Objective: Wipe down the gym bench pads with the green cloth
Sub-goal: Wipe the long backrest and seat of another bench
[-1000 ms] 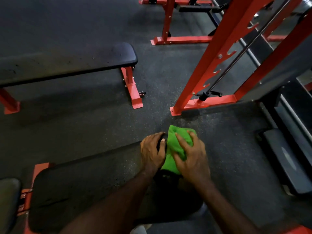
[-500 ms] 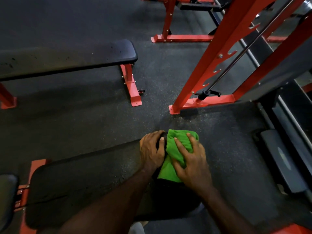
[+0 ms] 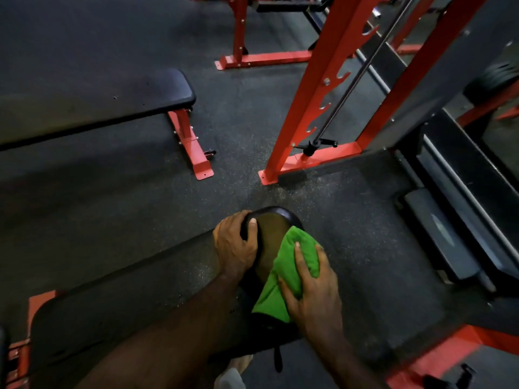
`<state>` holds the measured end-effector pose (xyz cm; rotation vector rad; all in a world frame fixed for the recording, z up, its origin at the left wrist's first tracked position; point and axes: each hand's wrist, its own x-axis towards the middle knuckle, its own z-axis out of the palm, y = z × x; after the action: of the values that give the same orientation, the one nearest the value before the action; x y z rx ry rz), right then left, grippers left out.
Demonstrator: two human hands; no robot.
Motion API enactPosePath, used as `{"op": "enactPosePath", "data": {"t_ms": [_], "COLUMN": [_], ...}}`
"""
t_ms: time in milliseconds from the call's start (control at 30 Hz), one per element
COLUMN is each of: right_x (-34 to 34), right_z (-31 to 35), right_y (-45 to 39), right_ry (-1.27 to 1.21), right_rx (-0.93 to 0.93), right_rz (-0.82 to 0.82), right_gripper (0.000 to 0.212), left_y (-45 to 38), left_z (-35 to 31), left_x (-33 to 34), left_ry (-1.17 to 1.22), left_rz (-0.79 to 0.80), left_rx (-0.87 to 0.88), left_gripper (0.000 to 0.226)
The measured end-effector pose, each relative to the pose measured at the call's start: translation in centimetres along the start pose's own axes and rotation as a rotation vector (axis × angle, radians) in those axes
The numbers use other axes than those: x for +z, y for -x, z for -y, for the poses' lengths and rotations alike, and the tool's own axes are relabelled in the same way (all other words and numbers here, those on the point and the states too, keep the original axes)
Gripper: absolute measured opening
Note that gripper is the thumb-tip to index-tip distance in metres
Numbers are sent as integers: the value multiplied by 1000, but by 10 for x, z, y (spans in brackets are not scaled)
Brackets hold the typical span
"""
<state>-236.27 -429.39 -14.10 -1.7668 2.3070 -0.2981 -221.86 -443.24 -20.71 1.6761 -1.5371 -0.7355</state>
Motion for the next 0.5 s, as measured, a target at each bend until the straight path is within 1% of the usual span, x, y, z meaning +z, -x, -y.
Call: {"op": "enactPosePath", "data": {"t_ms": [67,167,233,300,333,433,500], "right_x": [1,3,5,4,5,17,28], "right_z": [12,34,39,30,24,14,16], "right_y": [-20,-61,-61,-34,-15,44,63], "right_ry": [16,-40,-37,-13,-10,-87,-96], "right_rx": [11,73,72,46,65,203,276], "right_rz": [-32,-82,-102,-123,-135,-208,-264], "right_gripper": [88,83,81,80,81,83,84], "left_y": [-1,-4,-4,-2,-2,-1,-1], "left_z": [-1,1,5,4,3,1,-2], "left_x": [-1,1,1,3,3,2,-1], "left_ry": [-5,-14,-17,-28,-27,-15,-15], "left_rz": [-7,1,-5,-12,-10,7,23], "left_rx": [-6,12,20,31,23,2,-3], "left_gripper": [45,41,39,39,40,46,50]}}
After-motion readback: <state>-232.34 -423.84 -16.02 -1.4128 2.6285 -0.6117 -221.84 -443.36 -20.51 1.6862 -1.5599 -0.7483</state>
